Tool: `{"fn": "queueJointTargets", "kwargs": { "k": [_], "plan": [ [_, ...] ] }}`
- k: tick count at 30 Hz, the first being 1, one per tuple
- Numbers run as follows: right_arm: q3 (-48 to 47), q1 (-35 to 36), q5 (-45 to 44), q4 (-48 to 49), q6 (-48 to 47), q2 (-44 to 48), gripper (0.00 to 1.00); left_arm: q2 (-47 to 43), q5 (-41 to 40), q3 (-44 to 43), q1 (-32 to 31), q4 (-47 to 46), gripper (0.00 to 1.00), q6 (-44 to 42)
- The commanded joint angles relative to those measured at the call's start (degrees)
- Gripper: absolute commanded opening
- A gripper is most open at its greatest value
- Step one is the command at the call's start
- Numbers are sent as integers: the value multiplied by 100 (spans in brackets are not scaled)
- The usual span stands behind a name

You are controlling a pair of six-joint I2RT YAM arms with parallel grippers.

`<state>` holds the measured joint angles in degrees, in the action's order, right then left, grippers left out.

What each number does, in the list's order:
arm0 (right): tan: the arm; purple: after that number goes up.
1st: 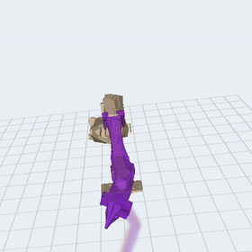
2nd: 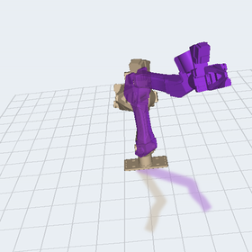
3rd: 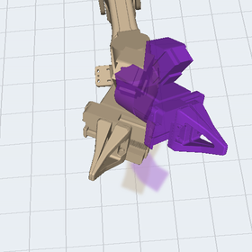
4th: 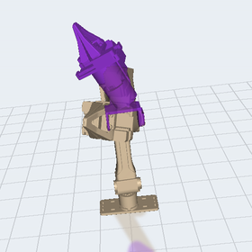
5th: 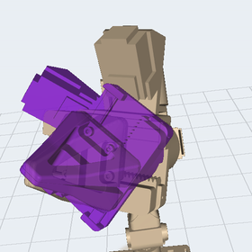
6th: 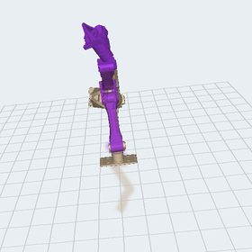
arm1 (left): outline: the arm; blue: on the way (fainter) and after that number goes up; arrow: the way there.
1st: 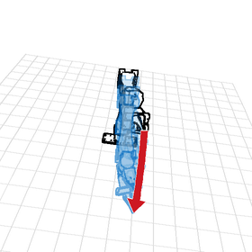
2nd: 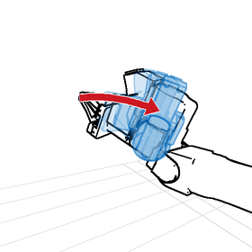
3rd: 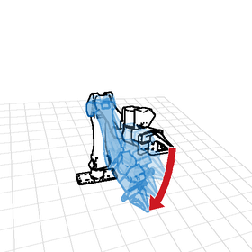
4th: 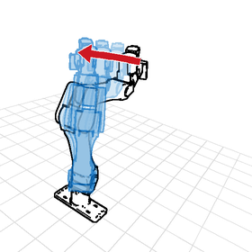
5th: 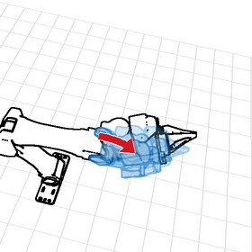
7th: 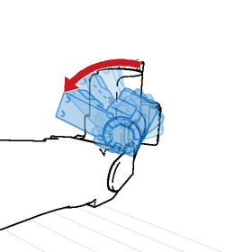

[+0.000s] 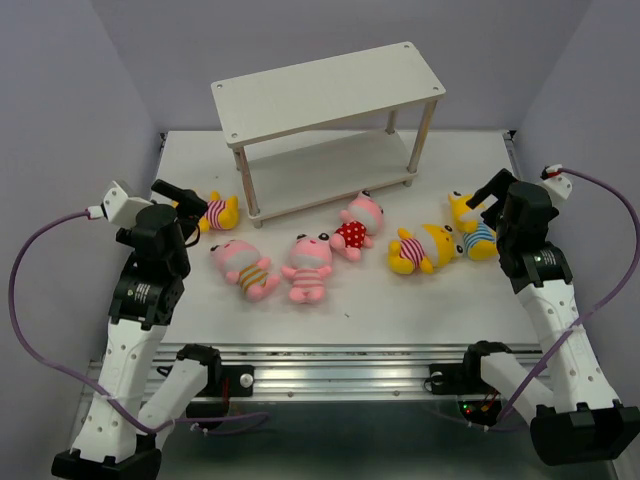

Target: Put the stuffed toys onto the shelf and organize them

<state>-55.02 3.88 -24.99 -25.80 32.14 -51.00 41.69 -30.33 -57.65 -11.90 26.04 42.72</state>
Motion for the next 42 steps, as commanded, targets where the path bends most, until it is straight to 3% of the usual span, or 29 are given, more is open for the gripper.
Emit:
{"fn": "queueJointTargets", "kwargs": {
  "k": [1,7,12,14,16,17,18,25,33,42],
  "plan": [
    [-184,16,65,40,-190,187,100,-56,-202,34,-5,-91,99,17],
    [-8,16,248,49,-497,223,100,-91,-211,78,-5,-108,99,8],
    [-263,16,2601,-232,-1104,-303,100,-74,131,280,-5,-370,99,70],
    [-237,426,3348,-66,-1140,-419,100,32,298,333,-5,-398,99,44],
    [-193,1050,3186,93,-1105,-559,100,198,492,342,-5,-381,99,17],
    [-167,1802,2785,250,-1079,-621,100,242,562,342,-5,-320,99,8],
    [-184,2114,2572,303,-1061,-708,100,304,589,333,-5,-276,99,17],
    [-35,3267,1746,839,-377,-1815,100,524,747,429,3,-187,99,44],
    [273,3804,961,1480,502,-2483,100,638,791,491,4,-187,99,44],
    [431,3804,733,1771,1039,-3055,100,700,783,526,4,-170,99,0]
  ]
}}
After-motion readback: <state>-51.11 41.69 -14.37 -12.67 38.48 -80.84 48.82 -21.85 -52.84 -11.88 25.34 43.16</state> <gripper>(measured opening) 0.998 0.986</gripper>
